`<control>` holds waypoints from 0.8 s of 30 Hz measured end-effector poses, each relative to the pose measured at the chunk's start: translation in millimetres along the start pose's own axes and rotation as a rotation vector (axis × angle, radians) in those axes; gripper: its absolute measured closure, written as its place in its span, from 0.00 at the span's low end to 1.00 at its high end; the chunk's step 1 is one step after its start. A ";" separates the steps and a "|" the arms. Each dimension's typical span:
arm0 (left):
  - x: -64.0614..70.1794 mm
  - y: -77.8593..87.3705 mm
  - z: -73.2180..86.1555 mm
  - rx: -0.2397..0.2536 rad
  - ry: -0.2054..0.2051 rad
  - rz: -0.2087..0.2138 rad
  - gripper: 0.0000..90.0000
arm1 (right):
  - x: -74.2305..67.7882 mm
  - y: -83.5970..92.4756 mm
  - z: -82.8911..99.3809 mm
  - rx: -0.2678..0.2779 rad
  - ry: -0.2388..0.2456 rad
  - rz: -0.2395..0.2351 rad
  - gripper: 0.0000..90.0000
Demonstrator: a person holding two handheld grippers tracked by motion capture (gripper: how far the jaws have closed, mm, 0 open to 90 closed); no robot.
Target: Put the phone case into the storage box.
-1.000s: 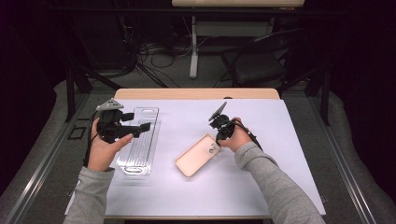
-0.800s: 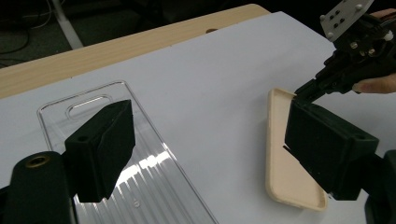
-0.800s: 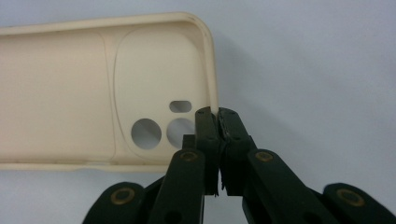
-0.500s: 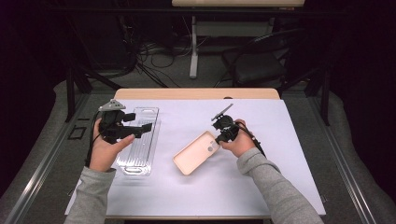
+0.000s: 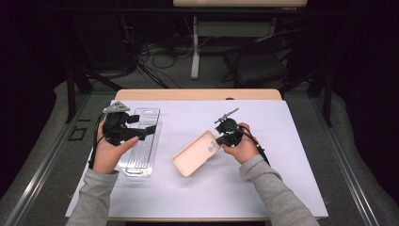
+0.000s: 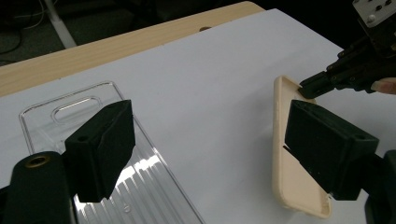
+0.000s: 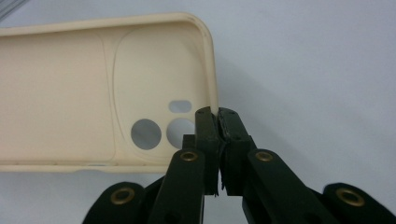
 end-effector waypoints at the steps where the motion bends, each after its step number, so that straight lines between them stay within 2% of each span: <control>1: 0.7 -0.4 -0.2 0.000 -0.002 0.000 0.18 | -0.5 0.5 -0.3 0.012 0.002 0.006 0.98; 3: 1.3 -0.9 -0.1 -0.002 -0.005 -0.001 0.18 | -1.0 2.0 0.2 0.008 0.004 0.012 0.98; 4: 2.7 -1.6 -0.2 -0.001 -0.004 0.003 0.18 | -2.2 3.2 0.0 0.032 0.003 0.014 0.98; 7: 3.8 -2.2 -0.2 -0.001 -0.006 0.005 0.18 | -3.3 5.1 0.1 0.047 -0.002 0.008 0.98; 9: 5.2 -2.9 -0.5 0.000 -0.009 0.007 0.18 | -3.7 7.4 -1.3 0.083 -0.005 0.012 0.98; 14: 7.9 -4.5 -0.5 -0.001 -0.012 0.011 0.18 | -4.7 13.2 -2.7 0.119 -0.010 0.017 0.98; 19: 9.4 -6.1 -0.4 -0.005 -0.013 0.008 0.18 | -6.4 17.2 -2.7 0.156 -0.004 0.031 0.98; 24: 12.4 -8.5 -0.4 -0.009 -0.014 0.011 0.18 | -10.3 21.5 -3.5 0.190 0.022 0.056 0.98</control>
Point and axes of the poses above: each handheld gripper's, and its own axes: y roughly backward along the jaws, z roughly out of its underside, x roughly to its right, the point moved 7 cm from there along -y, roughly forward along the jaws, and after that the axes turned 4 degrees about -x, right-handed, at the moved point
